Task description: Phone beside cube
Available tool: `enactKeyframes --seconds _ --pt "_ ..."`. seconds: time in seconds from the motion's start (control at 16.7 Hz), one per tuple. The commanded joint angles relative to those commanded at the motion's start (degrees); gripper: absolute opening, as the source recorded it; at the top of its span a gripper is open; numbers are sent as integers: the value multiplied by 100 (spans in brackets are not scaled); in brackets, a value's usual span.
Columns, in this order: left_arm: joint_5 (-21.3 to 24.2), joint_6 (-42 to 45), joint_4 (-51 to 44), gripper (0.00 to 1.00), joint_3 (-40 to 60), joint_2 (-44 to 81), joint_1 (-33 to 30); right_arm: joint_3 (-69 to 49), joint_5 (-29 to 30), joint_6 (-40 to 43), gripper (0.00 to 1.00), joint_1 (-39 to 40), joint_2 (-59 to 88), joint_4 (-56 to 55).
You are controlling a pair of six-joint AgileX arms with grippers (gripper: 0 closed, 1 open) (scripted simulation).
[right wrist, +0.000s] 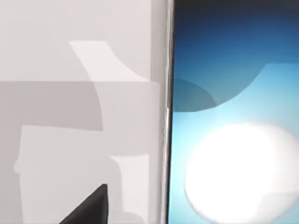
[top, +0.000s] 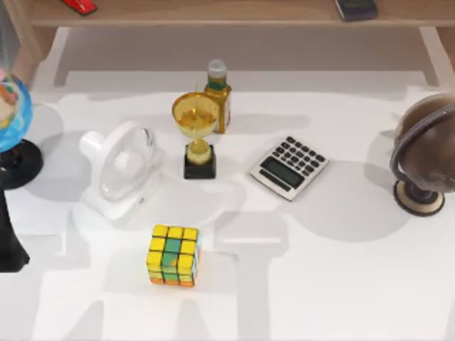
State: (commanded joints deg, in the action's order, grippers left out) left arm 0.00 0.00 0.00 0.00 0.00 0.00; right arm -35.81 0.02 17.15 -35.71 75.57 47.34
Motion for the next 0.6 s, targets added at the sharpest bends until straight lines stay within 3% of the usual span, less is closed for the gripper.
enactKeyframes --seconds 0.6 --pt "0 0 0 100 0 0 0 4 -3 46 100 -119 399 -95"
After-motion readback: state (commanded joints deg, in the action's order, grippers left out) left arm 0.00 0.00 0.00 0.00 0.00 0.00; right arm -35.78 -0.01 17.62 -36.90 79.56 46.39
